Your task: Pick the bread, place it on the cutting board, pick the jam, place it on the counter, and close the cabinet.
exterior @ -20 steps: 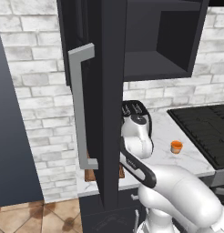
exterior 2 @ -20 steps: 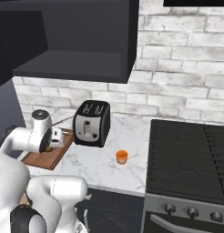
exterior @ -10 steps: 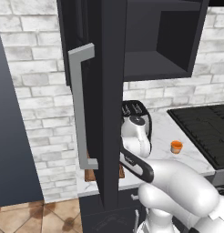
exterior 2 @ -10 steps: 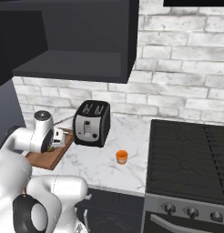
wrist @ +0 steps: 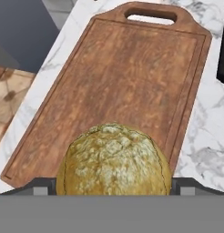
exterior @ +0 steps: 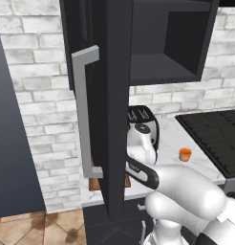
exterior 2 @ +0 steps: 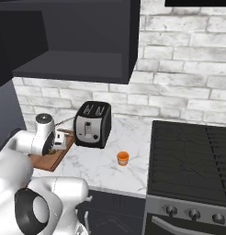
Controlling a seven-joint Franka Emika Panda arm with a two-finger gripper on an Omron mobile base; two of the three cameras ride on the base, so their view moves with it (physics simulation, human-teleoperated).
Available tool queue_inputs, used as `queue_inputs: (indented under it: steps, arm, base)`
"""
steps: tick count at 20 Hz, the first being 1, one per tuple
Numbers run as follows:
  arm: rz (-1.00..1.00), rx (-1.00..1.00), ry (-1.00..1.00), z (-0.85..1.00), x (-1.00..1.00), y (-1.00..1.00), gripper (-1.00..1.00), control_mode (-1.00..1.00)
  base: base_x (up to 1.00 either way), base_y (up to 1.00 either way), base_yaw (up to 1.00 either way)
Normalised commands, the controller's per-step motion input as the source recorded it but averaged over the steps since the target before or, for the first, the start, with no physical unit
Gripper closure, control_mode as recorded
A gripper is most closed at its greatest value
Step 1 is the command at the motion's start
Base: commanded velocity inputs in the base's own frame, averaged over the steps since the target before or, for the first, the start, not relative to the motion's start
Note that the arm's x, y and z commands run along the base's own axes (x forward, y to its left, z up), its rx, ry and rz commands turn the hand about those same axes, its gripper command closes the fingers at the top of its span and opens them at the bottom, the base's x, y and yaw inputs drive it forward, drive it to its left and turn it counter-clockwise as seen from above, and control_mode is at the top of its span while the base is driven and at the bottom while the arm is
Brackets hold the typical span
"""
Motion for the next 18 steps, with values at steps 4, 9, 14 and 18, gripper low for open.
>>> queue_inputs:
  steps: [4,9,14,18]
  arm:
    - [0.00,0.00,0.00,-0.16,0.12,0.07,1.00,-1.00]
    - [0.00,0.00,0.00,-0.15,0.13,0.11,1.00,-1.00]
    - [0.00,0.00,0.00,-0.14,0.09,0.07,1.00,-1.00]
    - [0.00,0.00,0.00,-0.02,0.17,0.00,1.00,-1.00]
  base:
    - [0.00,0.00,0.00]
    - [0.00,0.00,0.00]
    - [0.00,0.00,0.00]
    - [0.00,0.00,0.00]
